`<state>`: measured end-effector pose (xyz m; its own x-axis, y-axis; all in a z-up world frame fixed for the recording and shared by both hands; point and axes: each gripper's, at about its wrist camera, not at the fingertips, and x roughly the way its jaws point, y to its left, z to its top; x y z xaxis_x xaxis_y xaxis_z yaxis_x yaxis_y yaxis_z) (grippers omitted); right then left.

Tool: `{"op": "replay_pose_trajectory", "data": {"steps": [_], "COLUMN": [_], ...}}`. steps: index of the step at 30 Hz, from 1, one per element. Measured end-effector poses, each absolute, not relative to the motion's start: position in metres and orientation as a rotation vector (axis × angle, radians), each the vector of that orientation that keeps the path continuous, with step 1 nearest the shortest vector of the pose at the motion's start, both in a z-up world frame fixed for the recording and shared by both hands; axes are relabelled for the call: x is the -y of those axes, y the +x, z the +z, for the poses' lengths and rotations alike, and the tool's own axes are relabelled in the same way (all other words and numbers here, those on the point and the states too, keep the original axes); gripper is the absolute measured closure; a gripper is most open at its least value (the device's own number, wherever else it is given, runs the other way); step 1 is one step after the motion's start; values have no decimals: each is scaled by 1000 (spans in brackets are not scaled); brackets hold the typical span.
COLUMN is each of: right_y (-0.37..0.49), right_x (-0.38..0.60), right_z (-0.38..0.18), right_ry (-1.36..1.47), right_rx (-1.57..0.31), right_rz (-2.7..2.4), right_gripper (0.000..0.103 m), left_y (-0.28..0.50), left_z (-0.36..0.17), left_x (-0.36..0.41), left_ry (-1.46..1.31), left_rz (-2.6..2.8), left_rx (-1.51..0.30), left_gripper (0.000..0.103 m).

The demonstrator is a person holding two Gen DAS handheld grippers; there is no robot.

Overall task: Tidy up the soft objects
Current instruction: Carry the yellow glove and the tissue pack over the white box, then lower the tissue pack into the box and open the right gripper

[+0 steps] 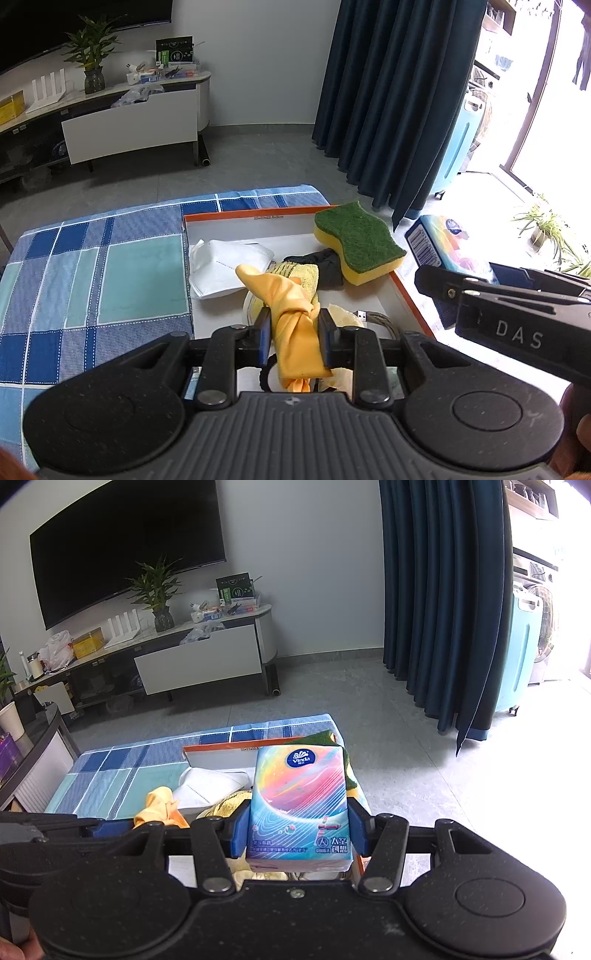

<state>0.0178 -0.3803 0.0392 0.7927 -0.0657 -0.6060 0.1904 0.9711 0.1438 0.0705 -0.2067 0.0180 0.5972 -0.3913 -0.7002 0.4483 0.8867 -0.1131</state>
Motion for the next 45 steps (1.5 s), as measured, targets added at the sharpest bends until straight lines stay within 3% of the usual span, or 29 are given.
{"op": "replay_pose_trajectory", "data": {"steps": [45], "right_y": [130], "right_x": [368], "right_z": [13], "right_ry": [130], "right_rx": [-721], "right_rz": [26], "right_gripper": [37], "left_y": [88], "left_z": [-19], "left_x": [224], "left_ry": [79], "left_rz": [-510], "left_rx": [-894], "left_gripper": [76]}}
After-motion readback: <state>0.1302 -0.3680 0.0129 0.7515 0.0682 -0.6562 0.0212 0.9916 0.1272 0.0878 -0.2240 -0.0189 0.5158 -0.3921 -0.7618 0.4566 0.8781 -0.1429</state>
